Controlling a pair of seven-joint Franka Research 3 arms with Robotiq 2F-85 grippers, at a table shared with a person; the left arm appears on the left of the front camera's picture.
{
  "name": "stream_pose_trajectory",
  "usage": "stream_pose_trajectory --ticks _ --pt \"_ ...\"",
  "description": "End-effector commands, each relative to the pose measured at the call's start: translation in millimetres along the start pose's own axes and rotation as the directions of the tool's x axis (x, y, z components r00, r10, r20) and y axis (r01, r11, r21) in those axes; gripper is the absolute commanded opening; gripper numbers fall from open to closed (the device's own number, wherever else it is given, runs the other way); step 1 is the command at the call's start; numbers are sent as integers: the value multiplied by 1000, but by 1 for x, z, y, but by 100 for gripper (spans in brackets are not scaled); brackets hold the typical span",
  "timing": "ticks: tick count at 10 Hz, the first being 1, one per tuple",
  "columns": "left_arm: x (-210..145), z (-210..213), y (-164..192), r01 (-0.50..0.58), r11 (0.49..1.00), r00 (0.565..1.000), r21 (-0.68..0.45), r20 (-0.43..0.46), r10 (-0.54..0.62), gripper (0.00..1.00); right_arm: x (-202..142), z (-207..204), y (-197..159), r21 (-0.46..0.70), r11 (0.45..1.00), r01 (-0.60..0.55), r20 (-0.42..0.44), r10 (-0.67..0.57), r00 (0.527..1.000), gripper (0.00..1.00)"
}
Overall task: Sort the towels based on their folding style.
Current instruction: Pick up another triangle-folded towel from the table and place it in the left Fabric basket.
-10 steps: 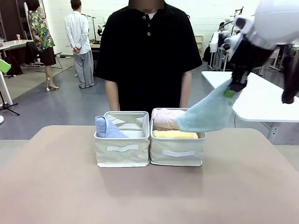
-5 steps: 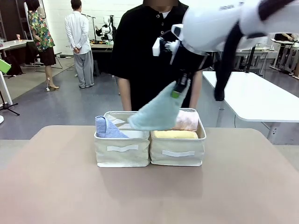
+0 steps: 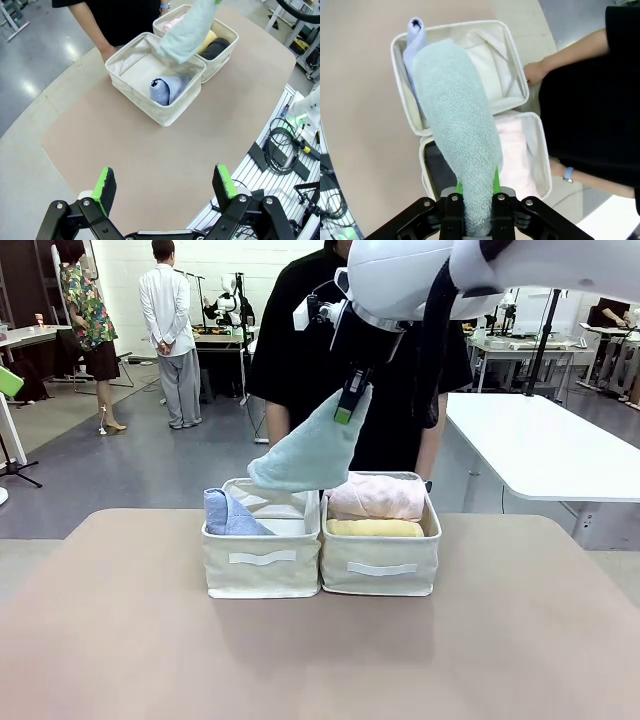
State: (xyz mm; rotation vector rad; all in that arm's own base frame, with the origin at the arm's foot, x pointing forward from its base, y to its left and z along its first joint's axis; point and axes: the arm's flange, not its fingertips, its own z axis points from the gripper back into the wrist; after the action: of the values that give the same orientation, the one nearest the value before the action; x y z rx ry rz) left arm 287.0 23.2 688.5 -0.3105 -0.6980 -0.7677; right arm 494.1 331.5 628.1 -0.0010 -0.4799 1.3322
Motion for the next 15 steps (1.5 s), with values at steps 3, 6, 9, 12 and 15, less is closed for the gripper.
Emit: stream_pose_trajectory --ticks 3,6,9,12,15 --pt "1 -1 0 5 1000 1000 -1 6 -5 100 31 -18 -29 55 995 78 -11 -78 997 19" --pt "1 -1 0 5 1000 1000 -1 6 -5 100 50 -33 -46 96 989 109 -38 -106 994 19" --pt "1 -1 0 5 1000 1000 -1 6 -5 100 60 -61 -65 101 982 160 -56 -155 986 19" --pt "1 -1 0 5 1000 1000 -1 6 -5 100 71 -91 -71 66 984 166 -31 -164 986 19" --pt "1 -1 0 5 1000 1000 -1 6 -5 100 76 -121 -70 89 983 160 -58 -155 986 19"
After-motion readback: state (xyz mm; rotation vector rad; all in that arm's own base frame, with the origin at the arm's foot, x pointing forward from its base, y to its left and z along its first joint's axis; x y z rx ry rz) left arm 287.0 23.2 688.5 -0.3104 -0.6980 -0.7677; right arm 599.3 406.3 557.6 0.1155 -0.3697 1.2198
